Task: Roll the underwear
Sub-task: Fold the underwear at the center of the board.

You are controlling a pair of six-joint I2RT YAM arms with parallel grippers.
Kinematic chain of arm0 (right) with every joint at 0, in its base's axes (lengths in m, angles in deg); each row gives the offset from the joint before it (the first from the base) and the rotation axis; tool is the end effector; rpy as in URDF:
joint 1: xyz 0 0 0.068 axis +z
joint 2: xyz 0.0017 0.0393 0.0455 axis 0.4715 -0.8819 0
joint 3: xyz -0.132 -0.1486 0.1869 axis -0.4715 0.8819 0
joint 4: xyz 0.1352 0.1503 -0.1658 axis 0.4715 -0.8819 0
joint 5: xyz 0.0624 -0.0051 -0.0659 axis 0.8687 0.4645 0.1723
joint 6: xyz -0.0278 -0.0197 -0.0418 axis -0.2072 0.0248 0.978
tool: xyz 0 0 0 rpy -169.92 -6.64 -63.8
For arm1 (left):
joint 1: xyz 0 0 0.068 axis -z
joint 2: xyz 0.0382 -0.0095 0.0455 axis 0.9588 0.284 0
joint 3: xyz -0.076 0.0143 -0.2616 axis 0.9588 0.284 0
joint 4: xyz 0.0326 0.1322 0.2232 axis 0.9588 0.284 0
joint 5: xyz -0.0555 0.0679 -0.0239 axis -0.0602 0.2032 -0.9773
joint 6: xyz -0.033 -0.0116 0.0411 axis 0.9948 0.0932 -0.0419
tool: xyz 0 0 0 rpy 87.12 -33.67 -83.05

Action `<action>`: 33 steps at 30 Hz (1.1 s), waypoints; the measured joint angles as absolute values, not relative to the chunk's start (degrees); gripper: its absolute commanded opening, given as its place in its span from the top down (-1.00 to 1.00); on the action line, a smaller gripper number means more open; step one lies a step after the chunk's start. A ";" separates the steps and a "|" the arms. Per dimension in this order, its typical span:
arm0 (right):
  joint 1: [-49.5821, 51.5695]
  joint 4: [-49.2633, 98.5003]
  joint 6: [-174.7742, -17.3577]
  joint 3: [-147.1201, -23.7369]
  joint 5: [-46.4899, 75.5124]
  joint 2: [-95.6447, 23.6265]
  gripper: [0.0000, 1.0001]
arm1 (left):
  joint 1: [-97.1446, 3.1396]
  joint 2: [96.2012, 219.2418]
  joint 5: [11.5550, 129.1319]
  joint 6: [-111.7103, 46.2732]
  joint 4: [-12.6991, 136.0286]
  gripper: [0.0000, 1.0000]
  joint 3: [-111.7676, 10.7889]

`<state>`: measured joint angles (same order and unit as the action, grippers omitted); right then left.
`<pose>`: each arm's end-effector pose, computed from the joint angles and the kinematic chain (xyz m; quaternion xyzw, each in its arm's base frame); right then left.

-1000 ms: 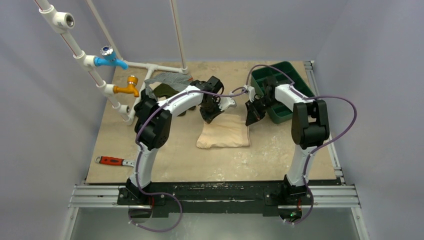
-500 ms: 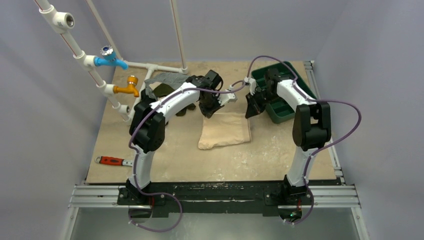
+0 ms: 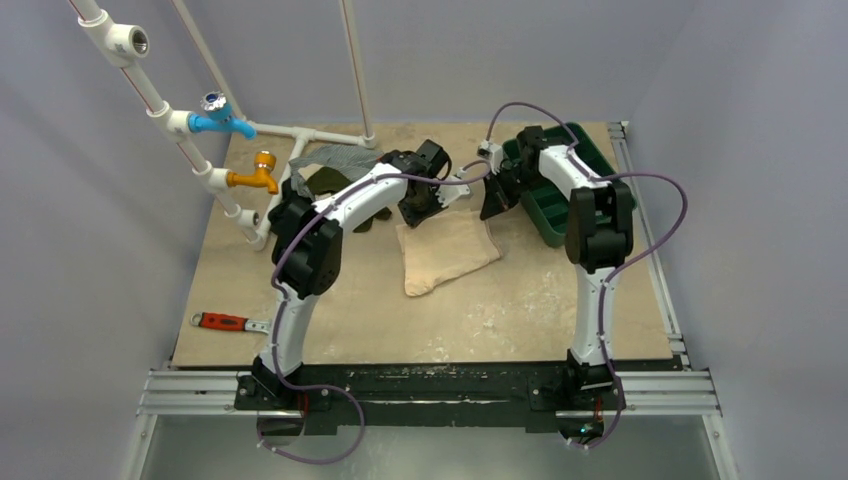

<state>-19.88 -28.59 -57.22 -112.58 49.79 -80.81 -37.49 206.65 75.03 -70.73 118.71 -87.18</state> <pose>0.4382 0.0880 0.1891 -0.3576 0.8537 0.3338 0.1787 0.3689 -0.2709 0.2208 0.5151 0.8395 -0.0448 0.1668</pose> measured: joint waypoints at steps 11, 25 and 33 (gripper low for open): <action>-17.94 -27.32 -59.38 -118.13 55.78 -89.71 0.83 | -37.58 208.11 81.78 -66.30 119.27 1.00 -86.20; -15.62 -23.21 -62.42 -118.19 55.95 -89.62 0.15 | -39.72 211.35 87.21 -63.24 123.34 0.66 -85.71; -15.71 -21.31 -62.29 -112.03 54.79 -83.24 0.10 | -40.86 211.52 90.13 -62.25 123.03 0.16 -82.48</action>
